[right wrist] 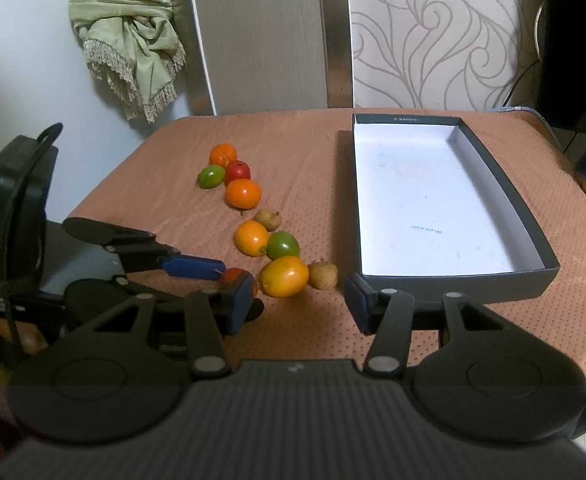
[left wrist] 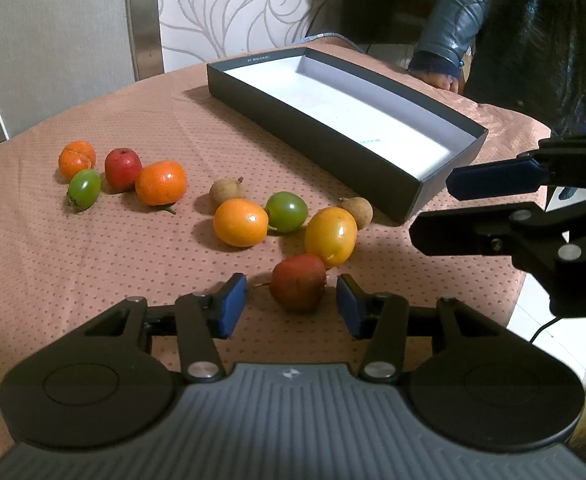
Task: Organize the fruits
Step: 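Close the left tool on the reddish fruit while the right tool grasps the yellow-orange fruit, then carry the reddish fruit in the left tool while the right tool carries the yellow-orange fruit over the box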
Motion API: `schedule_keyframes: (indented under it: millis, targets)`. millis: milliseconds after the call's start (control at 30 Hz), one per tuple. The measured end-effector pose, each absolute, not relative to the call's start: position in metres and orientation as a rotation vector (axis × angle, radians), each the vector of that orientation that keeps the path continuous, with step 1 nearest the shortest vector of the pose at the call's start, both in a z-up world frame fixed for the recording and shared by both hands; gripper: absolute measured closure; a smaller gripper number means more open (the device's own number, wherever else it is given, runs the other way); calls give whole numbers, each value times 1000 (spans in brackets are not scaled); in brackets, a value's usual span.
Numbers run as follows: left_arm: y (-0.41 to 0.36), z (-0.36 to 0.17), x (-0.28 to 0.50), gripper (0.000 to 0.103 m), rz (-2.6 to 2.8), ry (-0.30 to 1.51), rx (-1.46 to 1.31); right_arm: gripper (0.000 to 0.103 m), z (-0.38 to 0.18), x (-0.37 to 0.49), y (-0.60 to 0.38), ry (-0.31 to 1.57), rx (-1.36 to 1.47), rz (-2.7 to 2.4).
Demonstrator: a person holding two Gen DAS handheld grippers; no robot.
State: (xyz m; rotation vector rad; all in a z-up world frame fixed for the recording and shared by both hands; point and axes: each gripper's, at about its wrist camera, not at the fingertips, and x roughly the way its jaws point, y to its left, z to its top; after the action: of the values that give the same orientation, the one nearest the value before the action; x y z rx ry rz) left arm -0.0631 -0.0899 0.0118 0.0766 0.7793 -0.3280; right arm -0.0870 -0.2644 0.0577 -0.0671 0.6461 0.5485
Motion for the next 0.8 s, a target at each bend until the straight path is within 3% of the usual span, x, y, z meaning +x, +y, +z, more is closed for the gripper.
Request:
schedule_keyframes:
  millis: [433, 800]
  targets:
    - [-85, 12, -64, 62, -335, 774, 55, 57, 55, -85, -260, 661, -75, 555]
    - [-88, 12, -63, 62, -334, 780, 65, 57, 54, -82, -257, 681, -80, 556]
